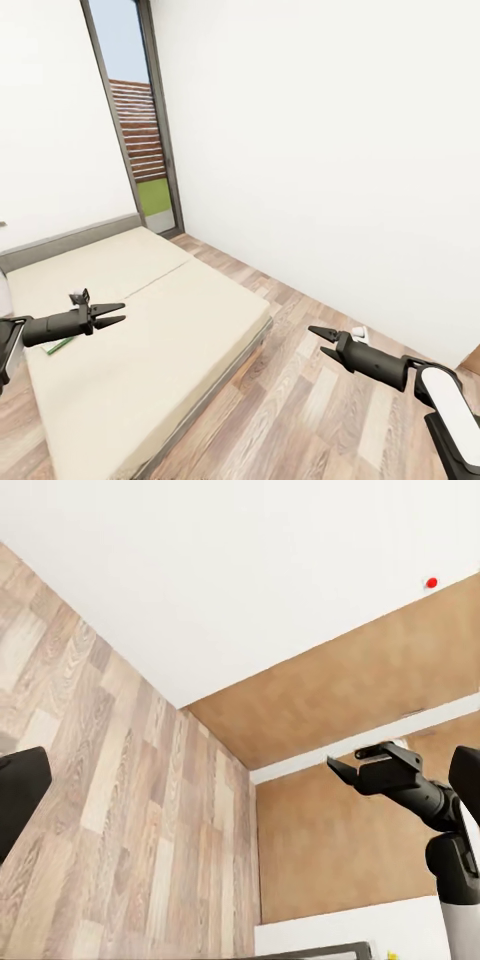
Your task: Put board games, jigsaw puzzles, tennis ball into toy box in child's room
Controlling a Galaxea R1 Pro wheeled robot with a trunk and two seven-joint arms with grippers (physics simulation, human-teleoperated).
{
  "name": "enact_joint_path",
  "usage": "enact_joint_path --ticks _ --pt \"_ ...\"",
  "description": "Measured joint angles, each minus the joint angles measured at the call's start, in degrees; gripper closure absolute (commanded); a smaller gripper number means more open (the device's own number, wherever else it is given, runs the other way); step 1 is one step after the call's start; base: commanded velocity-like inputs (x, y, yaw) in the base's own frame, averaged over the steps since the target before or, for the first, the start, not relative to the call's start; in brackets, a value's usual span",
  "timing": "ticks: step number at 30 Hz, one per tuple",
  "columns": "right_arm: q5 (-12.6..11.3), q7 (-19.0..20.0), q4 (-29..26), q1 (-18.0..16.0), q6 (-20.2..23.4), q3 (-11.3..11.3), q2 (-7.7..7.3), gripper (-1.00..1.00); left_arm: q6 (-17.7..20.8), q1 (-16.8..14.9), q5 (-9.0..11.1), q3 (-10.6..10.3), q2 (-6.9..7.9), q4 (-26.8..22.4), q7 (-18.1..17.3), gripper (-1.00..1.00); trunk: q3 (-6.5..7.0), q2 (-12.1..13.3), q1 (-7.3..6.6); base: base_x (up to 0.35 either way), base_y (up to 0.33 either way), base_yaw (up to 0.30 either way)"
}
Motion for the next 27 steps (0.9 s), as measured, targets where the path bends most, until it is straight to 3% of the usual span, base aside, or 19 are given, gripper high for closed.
enact_joint_path --ticks 12,27 --pt "0.07 0.09 0.06 0.0 0.0 -0.28 -0.08 -1.0 -0.09 -0.01 0.09 0.0 -0.04 0.0 0.0 -1.0 0.0 0.0 0.0 0.0 0.0 0.274" --pt "0.06 0.16 0.13 0.02 -0.01 -0.11 -0.08 -1.0 -0.16 1.39 0.35 0.29 -0.06 0.02 -0.01 -1.0 0.0 0.0 0.0 0.0 0.0 0.026"
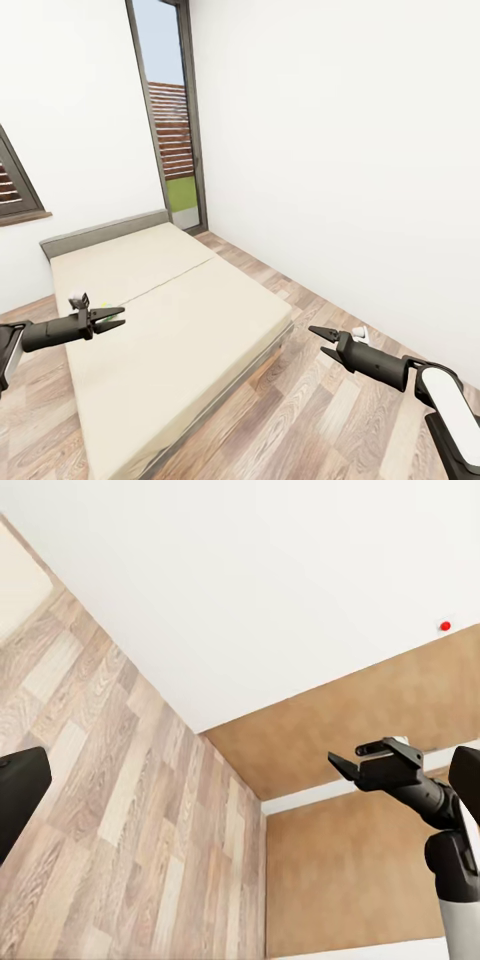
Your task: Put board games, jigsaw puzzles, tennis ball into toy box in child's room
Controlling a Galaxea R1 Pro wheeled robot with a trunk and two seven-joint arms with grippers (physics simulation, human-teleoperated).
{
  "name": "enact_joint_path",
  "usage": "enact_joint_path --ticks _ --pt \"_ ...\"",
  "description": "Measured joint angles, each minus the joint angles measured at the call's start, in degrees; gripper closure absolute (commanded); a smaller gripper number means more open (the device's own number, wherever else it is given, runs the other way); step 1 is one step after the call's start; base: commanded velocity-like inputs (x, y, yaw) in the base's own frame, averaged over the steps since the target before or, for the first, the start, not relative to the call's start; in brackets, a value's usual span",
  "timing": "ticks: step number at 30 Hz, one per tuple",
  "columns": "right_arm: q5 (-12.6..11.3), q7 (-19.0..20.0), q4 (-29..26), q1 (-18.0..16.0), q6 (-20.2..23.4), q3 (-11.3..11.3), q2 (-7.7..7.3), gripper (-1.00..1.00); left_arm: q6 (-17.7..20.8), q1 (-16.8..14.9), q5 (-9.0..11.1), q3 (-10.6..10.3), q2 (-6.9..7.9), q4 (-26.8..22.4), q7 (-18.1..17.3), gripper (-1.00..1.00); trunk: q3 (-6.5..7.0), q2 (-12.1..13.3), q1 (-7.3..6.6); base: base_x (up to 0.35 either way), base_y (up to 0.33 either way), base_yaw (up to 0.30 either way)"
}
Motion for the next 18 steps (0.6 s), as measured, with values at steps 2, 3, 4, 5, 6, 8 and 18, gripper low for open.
enact_joint_path --ticks 2,3,4,5,6,8,18 --pt "0.0 0.0 0.0 0.0 0.0 0.0 0.02 -1.0 -0.01 0.1 -0.06 0.04 -0.01 0.0 0.0 -1.0 0.0 0.0 0.0 0.0 0.014 0.0" --pt "0.0 0.0 0.0 0.0 0.0 0.01 0.02 -1.0 -0.01 0.12 -0.11 0.05 -0.01 0.0 0.01 -1.0 0.0 0.0 0.0 0.0 0.099 0.0" --pt "-0.01 0.0 0.01 0.0 -0.01 0.01 0.03 -1.0 -0.01 0.13 -0.12 0.05 -0.01 -0.01 0.01 -1.0 0.0 0.0 0.0 0.0 0.133 0.0" --pt "-0.01 0.0 0.01 0.0 -0.01 0.01 0.03 -1.0 -0.01 0.14 -0.15 0.06 -0.01 -0.01 0.01 -1.0 0.0 0.0 0.0 0.0 0.186 0.0" --pt "-0.02 0.0 0.01 0.0 -0.01 0.01 0.03 -1.0 -0.01 0.15 -0.16 0.06 -0.02 -0.01 0.02 -1.0 0.0 0.0 0.0 0.017 0.218 0.0" --pt "-0.03 0.03 0.0 0.0 -0.01 0.01 0.0 -1.0 -0.01 0.16 -0.18 0.06 -0.02 -0.02 0.02 -1.0 0.0 0.0 -0.01 0.055 0.218 0.0" --pt "-0.12 0.08 -0.07 0.0 -0.01 0.1 0.04 -1.0 -0.01 0.17 -0.13 0.02 -0.06 -0.02 0.02 -1.0 0.0 0.0 -0.01 0.117 0.221 0.0"
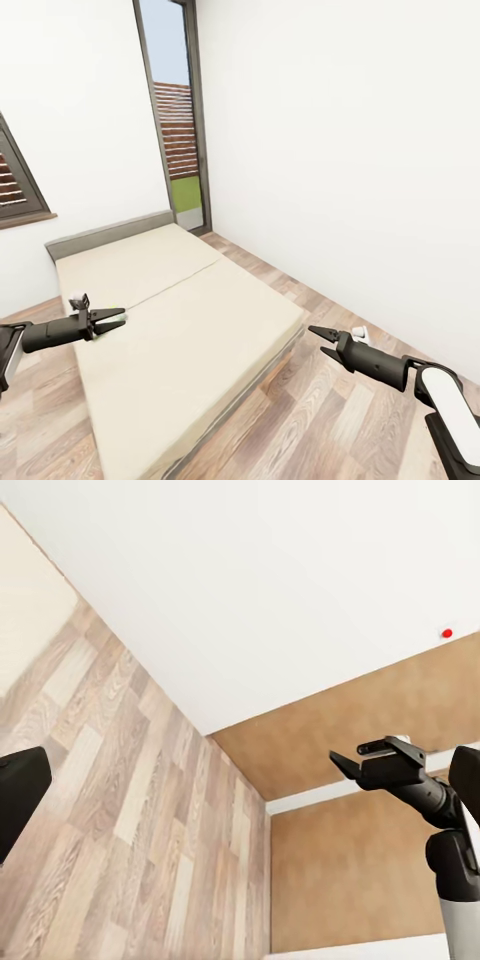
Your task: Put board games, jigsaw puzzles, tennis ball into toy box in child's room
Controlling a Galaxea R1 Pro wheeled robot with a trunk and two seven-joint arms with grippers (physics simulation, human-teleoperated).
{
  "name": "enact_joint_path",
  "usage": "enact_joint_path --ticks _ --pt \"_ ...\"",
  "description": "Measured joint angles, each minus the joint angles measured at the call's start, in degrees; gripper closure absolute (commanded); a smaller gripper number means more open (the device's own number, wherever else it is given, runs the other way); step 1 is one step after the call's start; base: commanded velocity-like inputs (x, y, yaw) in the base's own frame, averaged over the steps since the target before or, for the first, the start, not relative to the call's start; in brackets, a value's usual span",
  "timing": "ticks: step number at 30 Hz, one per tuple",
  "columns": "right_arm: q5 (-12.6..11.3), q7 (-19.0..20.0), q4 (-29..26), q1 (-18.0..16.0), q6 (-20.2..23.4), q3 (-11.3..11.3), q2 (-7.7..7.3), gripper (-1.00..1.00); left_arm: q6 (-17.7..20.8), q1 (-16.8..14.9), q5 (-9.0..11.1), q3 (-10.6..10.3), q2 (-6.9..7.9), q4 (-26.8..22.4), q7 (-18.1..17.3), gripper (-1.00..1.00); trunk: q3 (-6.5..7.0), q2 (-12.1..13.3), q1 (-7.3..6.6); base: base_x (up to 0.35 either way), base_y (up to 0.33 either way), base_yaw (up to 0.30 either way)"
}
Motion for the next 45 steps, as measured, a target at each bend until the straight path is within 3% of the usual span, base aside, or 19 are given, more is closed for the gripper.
enact_joint_path --ticks 24,45 --pt "0.0 0.0 -0.01 0.0 0.01 -0.07 0.03 -1.0 -0.01 0.0 0.25 0.03 -0.06 0.0 -0.02 -1.0 0.0 0.0 0.01 0.05 0.124 0.024" --pt "-0.01 0.02 0.0 0.0 0.0 -0.09 -0.02 -1.0 -0.07 0.0 0.37 -0.01 -0.13 0.0 -0.02 -1.0 0.0 0.0 0.0 0.063 0.251 -0.004"
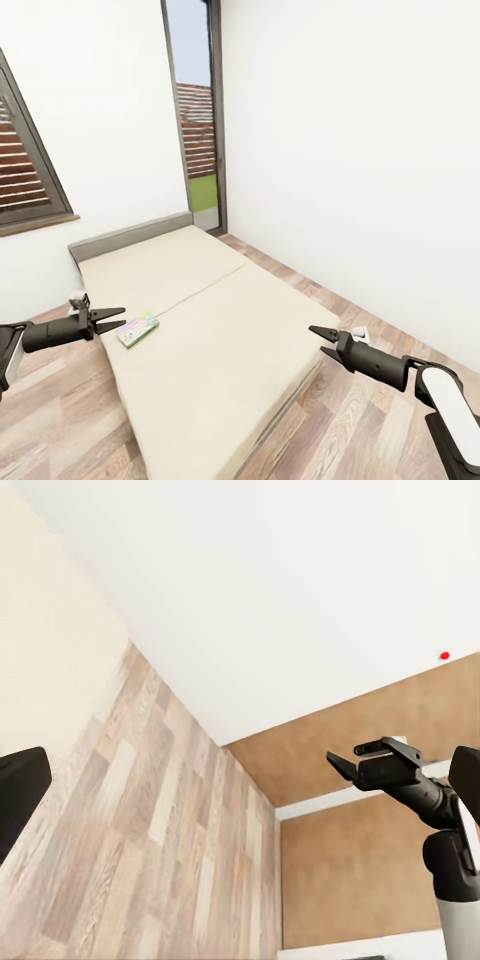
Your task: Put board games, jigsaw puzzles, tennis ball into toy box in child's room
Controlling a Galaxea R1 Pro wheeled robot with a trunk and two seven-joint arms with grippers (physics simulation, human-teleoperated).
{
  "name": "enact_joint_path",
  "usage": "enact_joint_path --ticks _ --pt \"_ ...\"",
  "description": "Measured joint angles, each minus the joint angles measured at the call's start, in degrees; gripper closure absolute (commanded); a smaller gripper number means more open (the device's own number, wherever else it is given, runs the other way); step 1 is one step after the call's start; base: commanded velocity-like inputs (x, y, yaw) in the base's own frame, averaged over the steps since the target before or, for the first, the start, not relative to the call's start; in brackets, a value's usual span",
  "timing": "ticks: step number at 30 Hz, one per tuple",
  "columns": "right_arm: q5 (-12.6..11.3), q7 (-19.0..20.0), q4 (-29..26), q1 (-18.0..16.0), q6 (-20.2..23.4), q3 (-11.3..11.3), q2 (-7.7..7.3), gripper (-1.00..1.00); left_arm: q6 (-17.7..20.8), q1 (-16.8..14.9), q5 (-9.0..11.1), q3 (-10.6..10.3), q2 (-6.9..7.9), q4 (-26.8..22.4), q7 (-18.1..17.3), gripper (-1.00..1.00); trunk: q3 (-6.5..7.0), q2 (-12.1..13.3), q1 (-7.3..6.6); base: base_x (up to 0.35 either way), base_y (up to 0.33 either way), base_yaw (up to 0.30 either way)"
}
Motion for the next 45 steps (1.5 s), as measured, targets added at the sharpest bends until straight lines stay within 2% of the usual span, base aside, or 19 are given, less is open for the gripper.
enact_joint_path --ticks 9,18,45 --pt "-0.01 0.06 -0.01 0.02 0.0 -0.01 -0.02 -1.0 0.05 -0.02 -0.01 0.05 -0.02 0.02 0.01 -1.0 0.0 0.0 0.01 0.089 0.266 -0.228" --pt "-0.01 0.06 -0.02 0.02 0.0 -0.02 -0.04 -1.0 0.06 -0.02 0.05 0.06 -0.02 0.02 0.0 -1.0 0.0 0.01 0.03 -0.052 0.256 -0.276" --pt "0.0 0.06 0.0 0.02 0.0 -0.09 -0.04 -1.0 0.06 -0.02 0.05 0.15 0.07 0.02 0.0 -1.0 0.0 0.0 0.02 -0.059 0.081 -0.277"
